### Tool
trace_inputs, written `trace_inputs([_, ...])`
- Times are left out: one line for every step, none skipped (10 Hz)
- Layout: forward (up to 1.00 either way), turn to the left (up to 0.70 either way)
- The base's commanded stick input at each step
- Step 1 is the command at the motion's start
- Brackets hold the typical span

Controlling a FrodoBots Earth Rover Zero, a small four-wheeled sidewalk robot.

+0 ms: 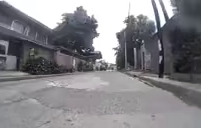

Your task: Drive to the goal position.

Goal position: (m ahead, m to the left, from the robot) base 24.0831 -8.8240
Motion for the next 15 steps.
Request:
trace_inputs([0.5,0.0])
trace_inputs([0.5,0.0])
trace_inputs([0.5,0.0])
trace_inputs([0.5,0.0])
trace_inputs([0.5,0.0])
trace_inputs([0.5,0.0])
trace_inputs([0.5,0.0])
trace_inputs([0.5,0.0])
trace_inputs([0.5,0.0])
trace_inputs([0.5,0.0])
trace_inputs([0.5,0.0])
trace_inputs([0.5,0.0])
trace_inputs([0.5,0.0])
trace_inputs([0.5,0.0])
trace_inputs([0.5,0.0])
